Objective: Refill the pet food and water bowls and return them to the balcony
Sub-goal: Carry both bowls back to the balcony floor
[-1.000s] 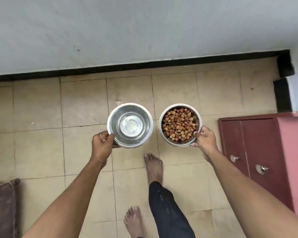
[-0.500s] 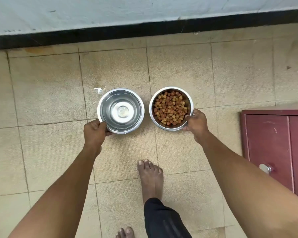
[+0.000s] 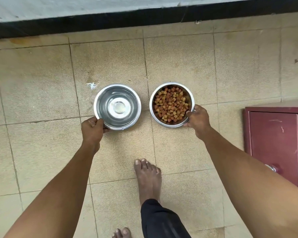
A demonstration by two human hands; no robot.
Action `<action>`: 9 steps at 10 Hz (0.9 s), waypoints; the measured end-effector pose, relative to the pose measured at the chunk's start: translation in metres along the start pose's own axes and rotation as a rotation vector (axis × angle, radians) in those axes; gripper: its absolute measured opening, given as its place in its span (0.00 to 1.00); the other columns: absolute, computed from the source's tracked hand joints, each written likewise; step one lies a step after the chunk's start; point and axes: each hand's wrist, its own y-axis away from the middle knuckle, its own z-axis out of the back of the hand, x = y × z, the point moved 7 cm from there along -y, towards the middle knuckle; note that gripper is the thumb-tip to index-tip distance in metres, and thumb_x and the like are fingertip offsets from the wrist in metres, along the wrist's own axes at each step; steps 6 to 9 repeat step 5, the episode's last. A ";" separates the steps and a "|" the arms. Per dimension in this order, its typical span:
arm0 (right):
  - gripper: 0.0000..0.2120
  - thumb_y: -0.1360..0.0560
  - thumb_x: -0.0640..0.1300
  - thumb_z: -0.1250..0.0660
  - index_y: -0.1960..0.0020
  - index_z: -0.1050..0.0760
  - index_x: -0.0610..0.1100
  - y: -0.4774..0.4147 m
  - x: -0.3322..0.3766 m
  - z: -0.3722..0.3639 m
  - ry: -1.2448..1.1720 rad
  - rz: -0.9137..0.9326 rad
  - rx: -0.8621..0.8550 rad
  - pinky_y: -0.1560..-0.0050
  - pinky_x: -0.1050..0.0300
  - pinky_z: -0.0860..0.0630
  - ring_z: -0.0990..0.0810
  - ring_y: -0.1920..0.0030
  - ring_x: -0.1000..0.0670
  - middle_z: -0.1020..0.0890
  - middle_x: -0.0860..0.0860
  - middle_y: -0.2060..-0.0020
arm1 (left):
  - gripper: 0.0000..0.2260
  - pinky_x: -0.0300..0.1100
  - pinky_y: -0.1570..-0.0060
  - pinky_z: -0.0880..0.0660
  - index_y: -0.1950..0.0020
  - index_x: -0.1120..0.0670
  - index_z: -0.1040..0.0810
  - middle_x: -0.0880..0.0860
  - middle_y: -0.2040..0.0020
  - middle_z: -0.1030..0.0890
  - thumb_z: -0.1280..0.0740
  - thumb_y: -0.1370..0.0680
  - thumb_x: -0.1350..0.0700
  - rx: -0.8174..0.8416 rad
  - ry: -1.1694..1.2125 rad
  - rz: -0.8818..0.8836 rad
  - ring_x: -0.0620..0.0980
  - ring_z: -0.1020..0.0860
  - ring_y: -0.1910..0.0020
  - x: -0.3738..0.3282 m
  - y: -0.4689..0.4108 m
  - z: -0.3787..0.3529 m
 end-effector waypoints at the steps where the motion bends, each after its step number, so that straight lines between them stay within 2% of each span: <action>1: 0.14 0.19 0.31 0.37 0.51 0.22 0.49 0.001 -0.002 0.000 -0.033 -0.016 0.019 0.50 0.36 0.14 0.12 0.49 0.39 0.15 0.39 0.44 | 0.11 0.48 0.57 0.17 0.58 0.57 0.19 0.46 0.73 0.18 0.37 0.20 0.66 0.005 -0.001 0.010 0.44 0.18 0.71 0.004 0.000 -0.002; 2: 0.10 0.18 0.34 0.36 0.45 0.21 0.47 -0.001 -0.004 0.000 -0.009 -0.005 0.014 0.50 0.38 0.13 0.12 0.49 0.41 0.15 0.40 0.44 | 0.11 0.50 0.55 0.18 0.59 0.57 0.19 0.46 0.73 0.18 0.37 0.19 0.66 0.005 -0.003 0.020 0.44 0.18 0.72 0.005 0.001 -0.004; 3: 0.09 0.17 0.35 0.35 0.39 0.23 0.44 0.005 -0.003 0.000 -0.033 -0.019 0.017 0.55 0.43 0.12 0.12 0.49 0.41 0.15 0.41 0.44 | 0.10 0.55 0.52 0.18 0.56 0.59 0.19 0.51 0.68 0.17 0.37 0.19 0.66 0.019 0.000 0.035 0.50 0.18 0.67 0.004 0.002 -0.004; 4: 0.08 0.16 0.39 0.34 0.38 0.24 0.44 0.008 -0.005 -0.003 -0.045 -0.050 0.038 0.62 0.48 0.12 0.12 0.49 0.40 0.16 0.41 0.45 | 0.09 0.53 0.54 0.16 0.54 0.60 0.19 0.53 0.65 0.15 0.38 0.18 0.65 0.050 -0.006 0.061 0.53 0.15 0.64 0.002 0.005 -0.004; 5: 0.14 0.18 0.48 0.30 0.36 0.24 0.43 0.030 0.003 0.015 0.033 -0.014 -0.012 0.53 0.42 0.12 0.13 0.47 0.41 0.17 0.43 0.43 | 0.08 0.53 0.54 0.17 0.49 0.64 0.19 0.58 0.58 0.16 0.37 0.19 0.61 0.059 -0.057 0.075 0.59 0.15 0.60 -0.002 0.012 -0.002; 9: 0.14 0.18 0.48 0.30 0.36 0.24 0.43 0.030 0.003 0.015 0.033 -0.014 -0.012 0.53 0.42 0.12 0.13 0.47 0.41 0.17 0.43 0.43 | 0.08 0.53 0.54 0.17 0.49 0.64 0.19 0.58 0.58 0.16 0.37 0.19 0.61 0.059 -0.057 0.075 0.59 0.15 0.60 -0.002 0.012 -0.002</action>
